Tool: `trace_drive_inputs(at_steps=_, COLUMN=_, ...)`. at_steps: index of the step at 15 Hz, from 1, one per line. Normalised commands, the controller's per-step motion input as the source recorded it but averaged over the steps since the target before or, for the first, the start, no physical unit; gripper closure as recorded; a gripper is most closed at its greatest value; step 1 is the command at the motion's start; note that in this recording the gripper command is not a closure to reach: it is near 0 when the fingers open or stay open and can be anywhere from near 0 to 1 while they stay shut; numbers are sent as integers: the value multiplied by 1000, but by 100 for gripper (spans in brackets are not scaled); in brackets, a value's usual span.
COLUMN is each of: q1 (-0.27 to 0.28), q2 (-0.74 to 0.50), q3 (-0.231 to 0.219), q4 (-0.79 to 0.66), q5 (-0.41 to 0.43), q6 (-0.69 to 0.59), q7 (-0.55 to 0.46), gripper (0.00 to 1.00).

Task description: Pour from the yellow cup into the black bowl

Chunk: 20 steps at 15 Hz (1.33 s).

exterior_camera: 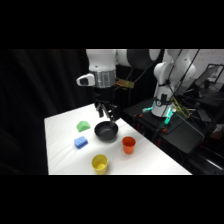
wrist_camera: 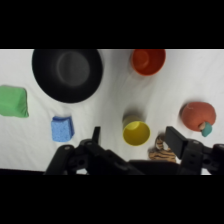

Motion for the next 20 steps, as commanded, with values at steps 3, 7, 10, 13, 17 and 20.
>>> trace_drive_inputs(at_steps=3, q1=68, q2=247, q3=71, q4=217, q5=91, q6=305, q7=70, gripper=0)
trace_drive_inputs(at_steps=7, q1=90, q2=305, q3=51, q4=234, q5=18, q6=323, q7=124, gripper=0)
trace_drive_inputs(at_steps=10, q1=76, q2=286, q3=19, q4=249, q5=-29, q6=235, q7=91, gripper=0)
trace_drive_inputs(at_steps=13, q1=20, q2=323, q3=11, q4=310, q5=23, q6=121, q7=-13, gripper=0)
trace_drive_inputs(at_steps=17, q1=10, q2=401, q3=21, q4=370, q5=46, q6=40, q7=-80, gripper=0)
trace_drive_inputs(at_steps=20, q1=33, q2=391, q3=29, q4=390, q5=56, q6=-25, q7=-78, gripper=0)
